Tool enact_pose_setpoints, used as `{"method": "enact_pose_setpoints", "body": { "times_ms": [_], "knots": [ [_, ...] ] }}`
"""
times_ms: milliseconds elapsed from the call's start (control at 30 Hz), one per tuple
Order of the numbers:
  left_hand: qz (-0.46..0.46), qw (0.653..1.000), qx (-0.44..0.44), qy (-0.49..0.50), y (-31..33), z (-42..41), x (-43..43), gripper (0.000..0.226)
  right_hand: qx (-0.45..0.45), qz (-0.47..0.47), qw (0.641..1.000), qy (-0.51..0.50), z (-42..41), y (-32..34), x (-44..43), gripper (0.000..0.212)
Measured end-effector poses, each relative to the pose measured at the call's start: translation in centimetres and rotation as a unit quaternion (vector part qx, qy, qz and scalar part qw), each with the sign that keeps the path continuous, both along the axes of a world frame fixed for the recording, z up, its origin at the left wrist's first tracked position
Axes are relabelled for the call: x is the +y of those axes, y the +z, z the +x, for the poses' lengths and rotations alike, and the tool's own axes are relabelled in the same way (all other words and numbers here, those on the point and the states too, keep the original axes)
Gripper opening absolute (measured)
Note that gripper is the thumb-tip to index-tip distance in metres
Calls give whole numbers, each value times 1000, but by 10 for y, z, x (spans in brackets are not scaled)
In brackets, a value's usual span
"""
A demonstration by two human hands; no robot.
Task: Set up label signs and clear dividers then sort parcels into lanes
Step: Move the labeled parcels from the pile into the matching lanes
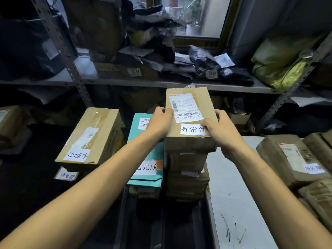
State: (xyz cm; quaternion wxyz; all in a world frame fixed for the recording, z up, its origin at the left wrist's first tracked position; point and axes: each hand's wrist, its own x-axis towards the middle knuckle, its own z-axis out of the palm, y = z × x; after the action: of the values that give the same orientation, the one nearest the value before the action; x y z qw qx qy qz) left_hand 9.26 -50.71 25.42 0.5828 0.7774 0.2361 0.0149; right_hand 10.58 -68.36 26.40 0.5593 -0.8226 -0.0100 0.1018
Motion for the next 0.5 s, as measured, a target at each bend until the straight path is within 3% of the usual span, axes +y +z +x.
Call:
{"method": "enact_pose_setpoints", "body": {
  "times_ms": [500],
  "knots": [
    [-10,995,8,-97,20,-31,7,45,-38,-57,998,-1,-31,19,-2,52]
  ]
}}
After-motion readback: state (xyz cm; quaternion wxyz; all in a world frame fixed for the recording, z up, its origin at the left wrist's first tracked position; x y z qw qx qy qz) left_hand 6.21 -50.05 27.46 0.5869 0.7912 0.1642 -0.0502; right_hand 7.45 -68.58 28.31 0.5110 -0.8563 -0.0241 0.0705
